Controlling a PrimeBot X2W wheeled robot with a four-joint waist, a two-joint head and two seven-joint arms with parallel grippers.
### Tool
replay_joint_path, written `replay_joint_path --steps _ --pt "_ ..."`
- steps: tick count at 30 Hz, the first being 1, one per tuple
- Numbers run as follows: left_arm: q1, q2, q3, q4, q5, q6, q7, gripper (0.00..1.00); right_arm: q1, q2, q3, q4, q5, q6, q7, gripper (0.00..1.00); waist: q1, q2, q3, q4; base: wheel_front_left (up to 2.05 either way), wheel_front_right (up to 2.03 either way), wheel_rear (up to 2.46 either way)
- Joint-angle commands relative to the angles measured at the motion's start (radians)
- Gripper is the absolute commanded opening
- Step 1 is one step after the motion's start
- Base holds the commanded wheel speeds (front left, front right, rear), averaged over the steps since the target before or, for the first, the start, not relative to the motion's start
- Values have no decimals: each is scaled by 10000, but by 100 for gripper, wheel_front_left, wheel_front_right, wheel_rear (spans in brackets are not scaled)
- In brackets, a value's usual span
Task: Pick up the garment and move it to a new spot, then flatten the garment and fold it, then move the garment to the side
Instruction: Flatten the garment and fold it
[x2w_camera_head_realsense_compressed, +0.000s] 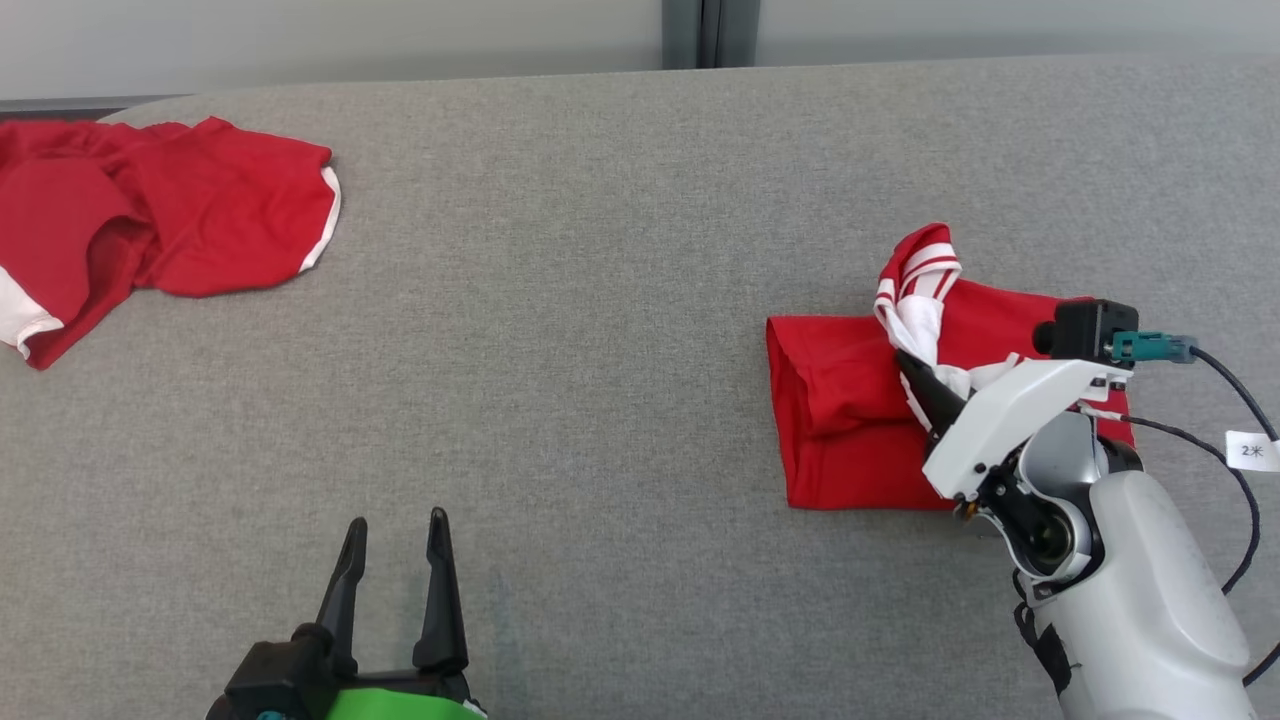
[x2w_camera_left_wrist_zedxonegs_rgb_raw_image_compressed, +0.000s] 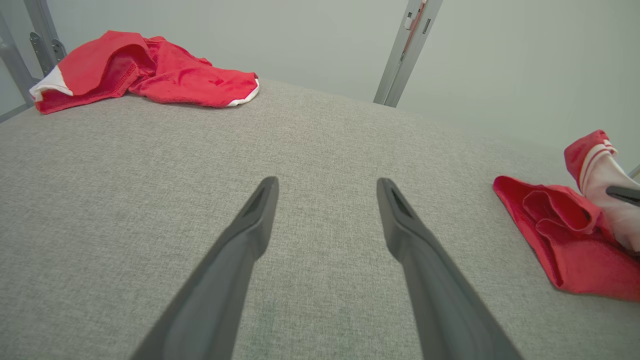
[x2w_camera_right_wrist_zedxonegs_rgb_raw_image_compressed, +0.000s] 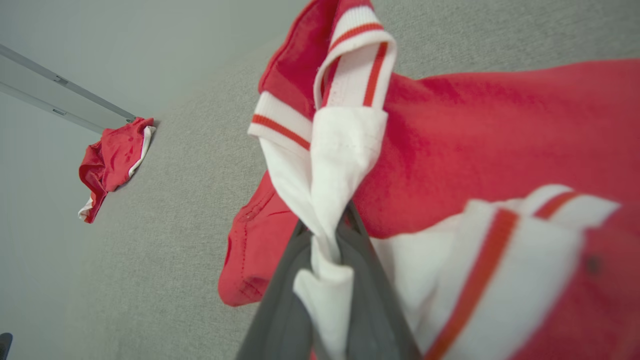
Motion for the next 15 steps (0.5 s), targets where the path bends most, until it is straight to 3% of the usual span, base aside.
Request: replay_joint_path --steps 1,7,8,9,15 --pt "-61 19 -21 17 111 36 -32 100 -137 48 103 131 66 3 -146 0 0 0 -19 5 0 0 0" --pt "95 19 -87 169 122 28 -32 100 -330 107 718 674 519 3 -554 0 0 0 -122 23 0 0 0" --pt "112 19 -77 187 135 32 -32 100 -344 111 882 666 774 3 -724 55 0 0 -142 20 0 0 0" --pt "124 19 -70 199 147 41 -32 100 -354 111 1024 632 1029 3 -877 100 0 0 -156 13 0 0 0" --pt "186 19 -4 206 215 34 -32 100 -387 94 2112 -37 2849 3 -1992 100 0 0 -211 -131 0 0 0"
